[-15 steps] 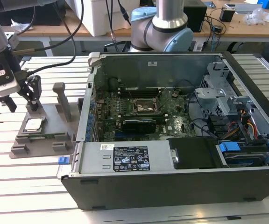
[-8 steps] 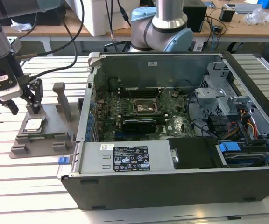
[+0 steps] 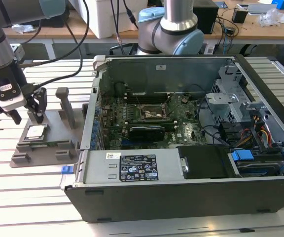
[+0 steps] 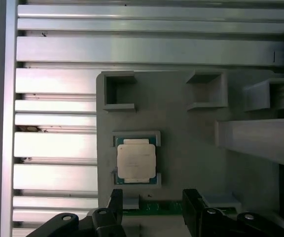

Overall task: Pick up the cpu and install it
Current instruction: 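Pick up the cpu and move it towards the insertion slot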

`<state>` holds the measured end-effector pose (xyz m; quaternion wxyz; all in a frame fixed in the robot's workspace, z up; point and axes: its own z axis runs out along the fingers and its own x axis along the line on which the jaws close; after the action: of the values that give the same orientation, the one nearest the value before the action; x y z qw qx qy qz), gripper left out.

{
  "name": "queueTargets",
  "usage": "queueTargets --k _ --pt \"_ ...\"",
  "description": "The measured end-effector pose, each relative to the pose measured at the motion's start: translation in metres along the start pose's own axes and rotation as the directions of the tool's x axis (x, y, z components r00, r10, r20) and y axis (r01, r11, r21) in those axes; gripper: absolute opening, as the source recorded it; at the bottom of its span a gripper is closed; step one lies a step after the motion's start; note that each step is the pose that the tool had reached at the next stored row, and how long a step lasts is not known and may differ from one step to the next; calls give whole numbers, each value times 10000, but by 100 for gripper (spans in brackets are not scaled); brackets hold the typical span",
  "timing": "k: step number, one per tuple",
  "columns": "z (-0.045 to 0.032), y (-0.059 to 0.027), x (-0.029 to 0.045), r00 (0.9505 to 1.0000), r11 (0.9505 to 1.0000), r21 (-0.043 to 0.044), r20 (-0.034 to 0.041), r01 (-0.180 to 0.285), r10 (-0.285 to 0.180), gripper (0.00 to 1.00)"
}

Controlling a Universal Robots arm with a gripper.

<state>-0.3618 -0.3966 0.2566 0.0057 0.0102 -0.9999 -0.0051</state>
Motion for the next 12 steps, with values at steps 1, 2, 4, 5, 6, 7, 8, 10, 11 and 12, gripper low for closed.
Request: queueTargets --k 1,2,4,5,6,7,8,10,11,12 --pt "8 0 -1 10000 10000 0 0 0 0 60" --pt "20 0 -1 10000 10000 0 -2 0 0 60" --pt "52 -1 -2 10000 10000 0 -3 0 0 60" --pt "67 -1 -2 10000 10000 0 -4 0 0 60" --pt "90 -1 -3 10000 10000 0 -6 0 0 60" --pt "104 -1 -4 10000 10000 0 -8 0 0 60" --pt "119 -2 -5 10000 10000 0 -8 1 -1 60" --pt "162 -1 -13 10000 10000 -1 -10 0 0 60" --pt "179 -1 -22 10000 10000 0 -12 3 -3 60" --pt "190 0 -26 10000 10000 0 -12 3 -3 60"
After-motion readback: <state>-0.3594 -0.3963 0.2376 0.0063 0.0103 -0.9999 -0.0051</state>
